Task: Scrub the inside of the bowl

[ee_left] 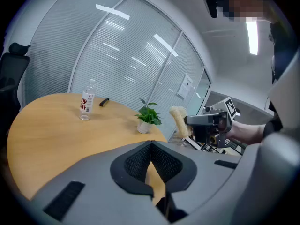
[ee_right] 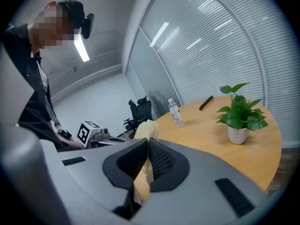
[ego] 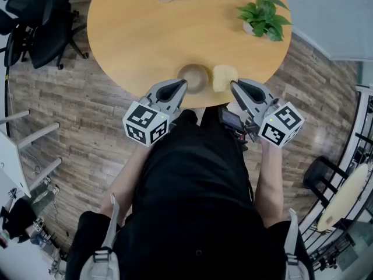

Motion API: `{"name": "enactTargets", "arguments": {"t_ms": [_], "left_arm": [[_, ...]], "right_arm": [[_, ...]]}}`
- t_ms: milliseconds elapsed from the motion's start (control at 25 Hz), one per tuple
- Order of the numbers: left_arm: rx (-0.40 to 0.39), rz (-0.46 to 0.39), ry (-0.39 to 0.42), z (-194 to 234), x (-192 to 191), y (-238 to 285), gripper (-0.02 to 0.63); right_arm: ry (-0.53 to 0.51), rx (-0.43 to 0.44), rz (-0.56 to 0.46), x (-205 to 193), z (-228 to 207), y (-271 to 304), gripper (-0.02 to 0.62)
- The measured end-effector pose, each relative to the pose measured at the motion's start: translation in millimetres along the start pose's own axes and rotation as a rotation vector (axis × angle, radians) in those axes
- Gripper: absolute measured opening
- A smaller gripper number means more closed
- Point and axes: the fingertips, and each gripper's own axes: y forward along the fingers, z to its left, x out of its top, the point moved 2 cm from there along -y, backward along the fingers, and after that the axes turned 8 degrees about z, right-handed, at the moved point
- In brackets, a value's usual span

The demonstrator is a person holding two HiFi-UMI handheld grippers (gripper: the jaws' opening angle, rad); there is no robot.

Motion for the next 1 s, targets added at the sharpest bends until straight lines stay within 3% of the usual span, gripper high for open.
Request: {"name": "enactTargets", "arguments": {"t_ms": [360,1000], "left_arm": [[0.04,0.03,-0.028,11.6,-3.6,4.2,0.012],[0.061,0.087,-0.128,31.5,-23.5,12.7,0.014]], "right_arm": [[-0.05,0.002,0.021,3.4,0.8,11.4,0.025],[-0.016,-0.06,0.046,-4.0,-7.3,14.2,0.025]]}}
